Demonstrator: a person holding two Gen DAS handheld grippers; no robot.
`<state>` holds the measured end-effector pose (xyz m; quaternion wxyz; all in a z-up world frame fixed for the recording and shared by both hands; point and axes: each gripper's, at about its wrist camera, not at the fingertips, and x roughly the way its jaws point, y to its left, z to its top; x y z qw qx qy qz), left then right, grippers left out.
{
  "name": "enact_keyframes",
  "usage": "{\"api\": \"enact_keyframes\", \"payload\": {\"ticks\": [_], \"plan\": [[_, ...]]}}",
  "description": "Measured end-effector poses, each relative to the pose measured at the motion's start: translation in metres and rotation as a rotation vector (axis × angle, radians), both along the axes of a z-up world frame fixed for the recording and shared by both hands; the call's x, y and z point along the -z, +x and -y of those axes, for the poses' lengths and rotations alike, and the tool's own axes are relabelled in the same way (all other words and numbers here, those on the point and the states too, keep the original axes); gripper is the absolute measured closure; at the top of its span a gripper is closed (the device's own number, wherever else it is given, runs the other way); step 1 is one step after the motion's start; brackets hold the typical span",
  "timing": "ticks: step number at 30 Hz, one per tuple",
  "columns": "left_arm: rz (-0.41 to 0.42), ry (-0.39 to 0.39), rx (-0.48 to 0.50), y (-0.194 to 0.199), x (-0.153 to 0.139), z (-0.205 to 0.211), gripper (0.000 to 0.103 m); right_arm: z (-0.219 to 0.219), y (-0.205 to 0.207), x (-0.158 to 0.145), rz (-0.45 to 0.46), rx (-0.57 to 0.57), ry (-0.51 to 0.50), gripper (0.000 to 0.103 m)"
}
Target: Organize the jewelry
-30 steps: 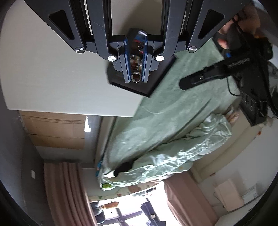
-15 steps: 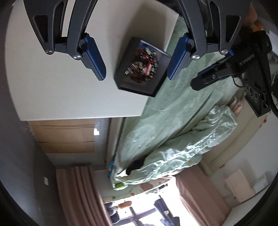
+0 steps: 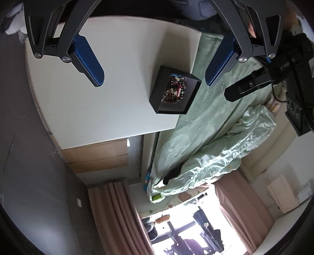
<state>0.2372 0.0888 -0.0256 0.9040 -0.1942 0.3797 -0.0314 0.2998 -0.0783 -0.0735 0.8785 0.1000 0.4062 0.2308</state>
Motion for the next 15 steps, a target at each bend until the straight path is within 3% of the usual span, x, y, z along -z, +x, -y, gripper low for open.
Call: {"api": "enact_keyframes", "payload": {"ticks": [9,15], "plan": [[0.040,0.023,0.029,-0.035,-0.018,0.023,0.000,0.038,-0.045,-0.027,0.047,0.034,0.028,0.000],[0.047,0.062,0.050,-0.057,-0.023,0.034,0.000,0.056,-0.073,-0.036,0.052,0.044,-0.010,0.000]]}}
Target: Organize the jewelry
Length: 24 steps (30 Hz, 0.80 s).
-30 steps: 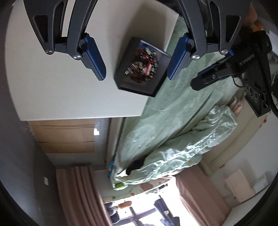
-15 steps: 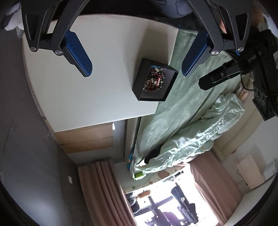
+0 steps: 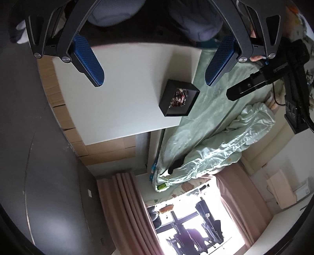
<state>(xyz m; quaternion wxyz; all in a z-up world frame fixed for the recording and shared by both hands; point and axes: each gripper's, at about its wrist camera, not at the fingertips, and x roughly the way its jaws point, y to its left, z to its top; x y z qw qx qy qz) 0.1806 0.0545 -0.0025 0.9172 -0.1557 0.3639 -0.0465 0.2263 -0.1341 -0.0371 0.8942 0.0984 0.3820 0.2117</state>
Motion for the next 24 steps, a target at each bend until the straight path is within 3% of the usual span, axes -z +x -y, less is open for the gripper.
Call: {"api": "enact_keyframes", "payload": {"ticks": [15,24], "plan": [[0.055,0.098,0.049,-0.069,-0.018,0.021,0.000,0.027,-0.078,-0.031,0.063,0.029,-0.053,0.000],[0.078,0.126,0.080,-0.090,-0.030,0.028,0.000,0.039,-0.098,-0.044,0.075,0.042,-0.037,0.000]]}}
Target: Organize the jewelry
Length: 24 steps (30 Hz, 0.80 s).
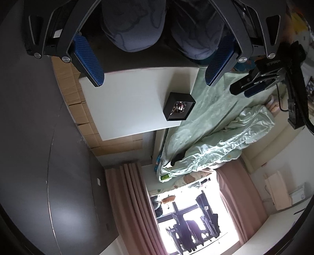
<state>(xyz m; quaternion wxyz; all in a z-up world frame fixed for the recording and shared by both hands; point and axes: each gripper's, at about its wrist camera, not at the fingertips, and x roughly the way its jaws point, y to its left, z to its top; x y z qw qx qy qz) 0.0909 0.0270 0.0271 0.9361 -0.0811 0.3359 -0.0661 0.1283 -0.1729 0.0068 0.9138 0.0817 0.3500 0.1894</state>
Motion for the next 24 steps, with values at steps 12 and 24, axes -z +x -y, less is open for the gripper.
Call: {"api": "enact_keyframes", "payload": {"ticks": [12,24], "plan": [[0.043,0.015,-0.005,-0.012,-0.005,0.000,0.000,0.003,-0.007,0.000,0.003,0.011,-0.002,0.000],[0.053,0.029,0.006,-0.018,-0.005,0.005,0.000,0.006,-0.006,0.006,-0.008,0.025,-0.003,0.000]]}}
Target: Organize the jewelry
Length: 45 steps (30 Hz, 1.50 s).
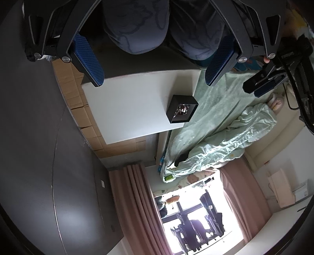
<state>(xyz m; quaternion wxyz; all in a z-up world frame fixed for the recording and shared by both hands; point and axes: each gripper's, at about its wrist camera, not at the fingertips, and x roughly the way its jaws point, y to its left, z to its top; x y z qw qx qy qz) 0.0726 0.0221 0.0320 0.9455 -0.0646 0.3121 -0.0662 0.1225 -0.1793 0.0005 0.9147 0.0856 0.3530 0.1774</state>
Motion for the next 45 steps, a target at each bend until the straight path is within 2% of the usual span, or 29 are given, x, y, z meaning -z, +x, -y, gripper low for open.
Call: {"api": "enact_keyframes", "payload": {"ticks": [29,33,45], "plan": [[0.007,0.032,-0.026,-0.015,0.003,-0.002,0.000,-0.010,-0.001,0.006,-0.003,0.003,-0.020,0.000],[0.018,0.075,-0.055,-0.015,0.003,0.002,0.000,-0.012,0.000,0.007,-0.001,-0.001,-0.022,0.000],[0.002,0.041,-0.037,-0.005,0.011,-0.003,0.000,-0.015,0.008,0.015,-0.023,0.000,-0.025,0.000]]}}
